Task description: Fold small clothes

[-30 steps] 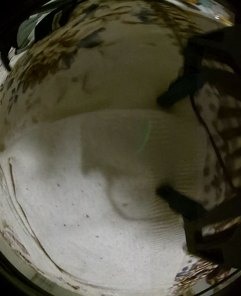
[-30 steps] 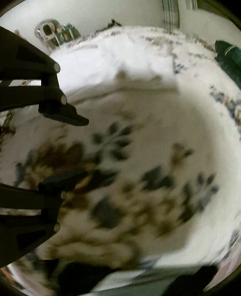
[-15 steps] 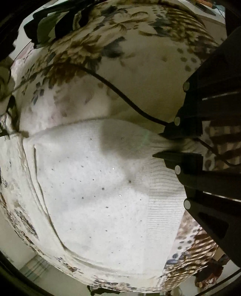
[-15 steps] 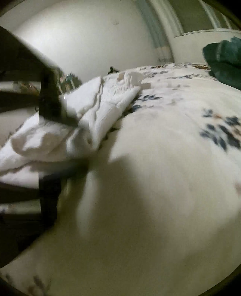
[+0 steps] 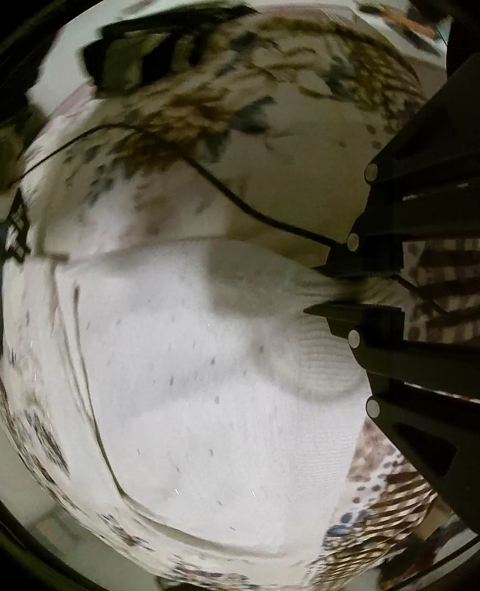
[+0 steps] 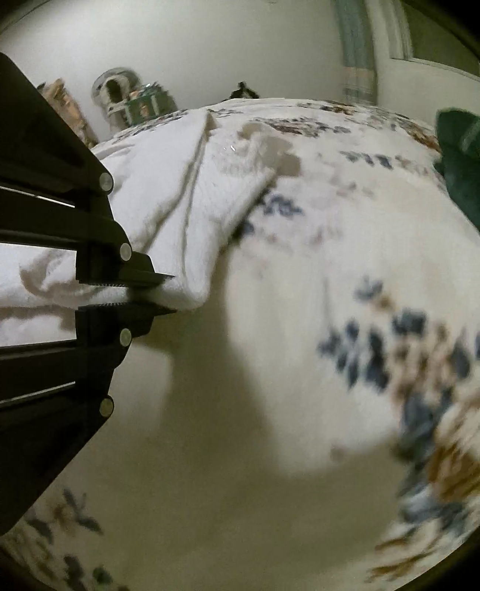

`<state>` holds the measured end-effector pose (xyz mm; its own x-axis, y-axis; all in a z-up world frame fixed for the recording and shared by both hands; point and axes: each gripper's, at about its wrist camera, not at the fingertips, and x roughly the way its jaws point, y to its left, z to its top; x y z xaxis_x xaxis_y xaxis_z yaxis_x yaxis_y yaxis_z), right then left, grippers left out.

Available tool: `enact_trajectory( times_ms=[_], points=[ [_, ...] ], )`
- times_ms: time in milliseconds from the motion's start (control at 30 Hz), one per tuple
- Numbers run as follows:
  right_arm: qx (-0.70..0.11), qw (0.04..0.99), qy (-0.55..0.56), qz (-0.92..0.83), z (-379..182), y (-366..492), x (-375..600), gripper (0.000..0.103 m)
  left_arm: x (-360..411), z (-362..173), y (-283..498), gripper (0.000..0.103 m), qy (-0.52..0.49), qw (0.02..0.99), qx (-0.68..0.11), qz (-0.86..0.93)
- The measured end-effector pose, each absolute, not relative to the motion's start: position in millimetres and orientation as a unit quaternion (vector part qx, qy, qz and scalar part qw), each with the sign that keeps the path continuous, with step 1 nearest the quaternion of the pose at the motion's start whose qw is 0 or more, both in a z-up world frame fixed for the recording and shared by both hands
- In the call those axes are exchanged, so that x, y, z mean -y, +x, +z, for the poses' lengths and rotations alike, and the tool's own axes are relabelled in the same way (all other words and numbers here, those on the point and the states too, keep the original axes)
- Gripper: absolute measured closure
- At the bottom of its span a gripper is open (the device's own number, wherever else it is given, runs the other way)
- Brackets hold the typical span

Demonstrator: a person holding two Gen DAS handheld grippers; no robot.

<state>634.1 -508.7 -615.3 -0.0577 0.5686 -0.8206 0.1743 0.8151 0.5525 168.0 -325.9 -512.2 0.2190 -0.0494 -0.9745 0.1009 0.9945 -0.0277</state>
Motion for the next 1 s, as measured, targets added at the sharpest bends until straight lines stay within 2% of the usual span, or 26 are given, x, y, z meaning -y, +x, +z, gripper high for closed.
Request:
enact_trajectory(
  times_ms=[233, 433, 533, 667, 800, 1000],
  points=[
    [-0.712, 0.654, 0.197, 0.164, -526, 638, 459, 0.097, 229, -448, 176, 0.095, -0.084, 0.806, -0.586, -0.021],
    [-0.700, 0.682, 0.128, 0.171, -446, 651, 331, 0.097, 127, -420, 182, 0.095, -0.150, 0.818, -0.555, 0.010],
    [-0.700, 0.689, 0.089, 0.167, -430, 656, 256, 0.097, 73, -424, 180, 0.095, -0.178, 0.819, -0.545, 0.021],
    [-0.708, 0.691, 0.025, 0.147, -445, 666, 143, 0.097, -2, -452, 181, 0.095, -0.234, 0.807, -0.541, 0.030],
    [-0.715, 0.687, -0.055, 0.116, -490, 672, 48, 0.097, -62, -490, 185, 0.095, -0.280, 0.790, -0.544, 0.040],
    [-0.723, 0.679, -0.107, 0.074, -561, 675, -14, 0.097, -115, -537, 193, 0.095, -0.318, 0.766, -0.557, 0.033]
  ],
)
